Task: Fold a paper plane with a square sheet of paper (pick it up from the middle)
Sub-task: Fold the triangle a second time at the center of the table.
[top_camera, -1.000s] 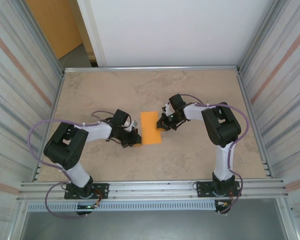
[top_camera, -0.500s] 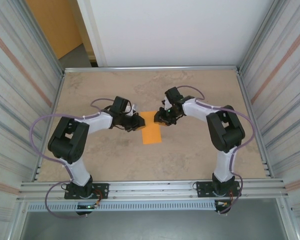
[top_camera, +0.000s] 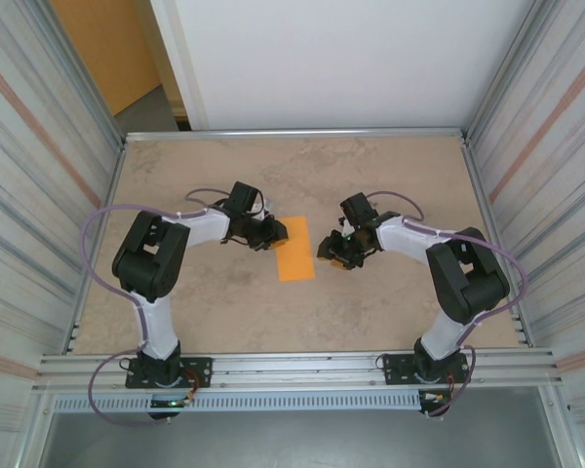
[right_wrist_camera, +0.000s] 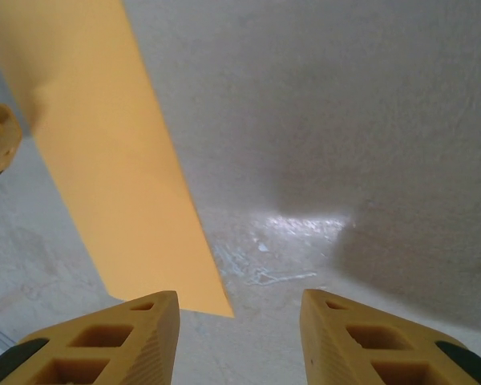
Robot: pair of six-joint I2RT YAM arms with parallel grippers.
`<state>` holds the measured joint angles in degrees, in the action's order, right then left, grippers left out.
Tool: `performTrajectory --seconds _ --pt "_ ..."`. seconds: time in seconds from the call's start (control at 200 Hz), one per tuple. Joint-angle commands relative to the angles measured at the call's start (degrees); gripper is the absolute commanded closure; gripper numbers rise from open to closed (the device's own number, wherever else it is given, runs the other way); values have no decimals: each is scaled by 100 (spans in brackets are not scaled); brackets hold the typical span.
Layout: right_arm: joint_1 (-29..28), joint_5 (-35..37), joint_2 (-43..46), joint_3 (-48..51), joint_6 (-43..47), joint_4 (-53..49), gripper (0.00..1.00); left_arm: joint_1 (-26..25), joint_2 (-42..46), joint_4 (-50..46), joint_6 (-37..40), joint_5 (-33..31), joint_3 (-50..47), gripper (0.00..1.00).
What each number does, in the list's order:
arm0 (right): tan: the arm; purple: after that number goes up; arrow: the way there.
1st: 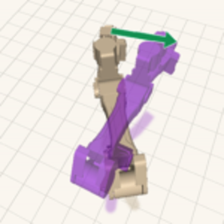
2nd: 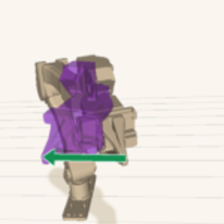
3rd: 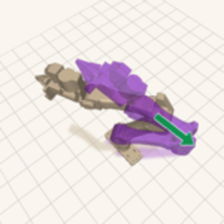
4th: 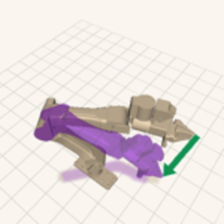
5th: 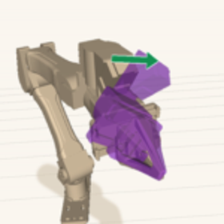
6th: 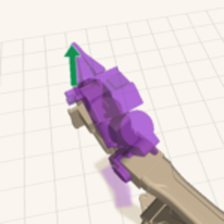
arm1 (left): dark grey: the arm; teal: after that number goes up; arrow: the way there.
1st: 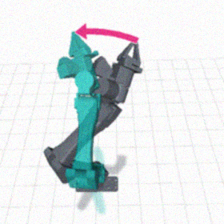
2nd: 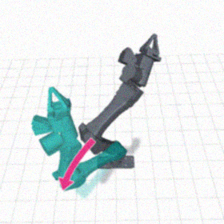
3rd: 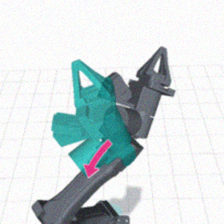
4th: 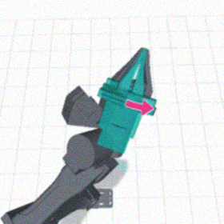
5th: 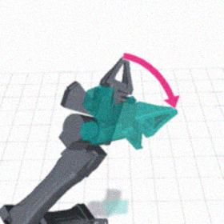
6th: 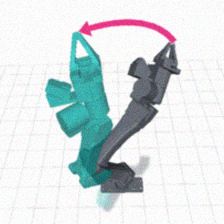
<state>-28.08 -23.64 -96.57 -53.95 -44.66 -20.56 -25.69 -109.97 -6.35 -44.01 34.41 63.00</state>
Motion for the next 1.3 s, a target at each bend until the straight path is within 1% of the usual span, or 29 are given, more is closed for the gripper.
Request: performTrajectory --seconds 0.0,0.236,0.421,0.591,0.792,1.223,1.293 --pt "-103 -77 177 51 -223 220 56 36 -60 -125 -81 -82 164 78" --pt "-216 -180 25 87 -327 386 58 90 -85 -127 -82 -132 204 78" --pt "-227 -255 -7 89 -348 417 58 117 -246 -428 -86 -275 322 79" --pt "-278 -344 -2 165 -385 418 58 125 -443 -608 -77 -253 377 81" --pt "-406 -493 -62 217 -455 440 58 178 -613 -1064 -112 -371 458 82" --pt "-541 -587 -299 210 -539 540 58 205 -736 -1184 -124 -300 465 83" --pt "-552 -658 -335 215 -536 620 61 200 -745 -1178 -124 -295 463 83"
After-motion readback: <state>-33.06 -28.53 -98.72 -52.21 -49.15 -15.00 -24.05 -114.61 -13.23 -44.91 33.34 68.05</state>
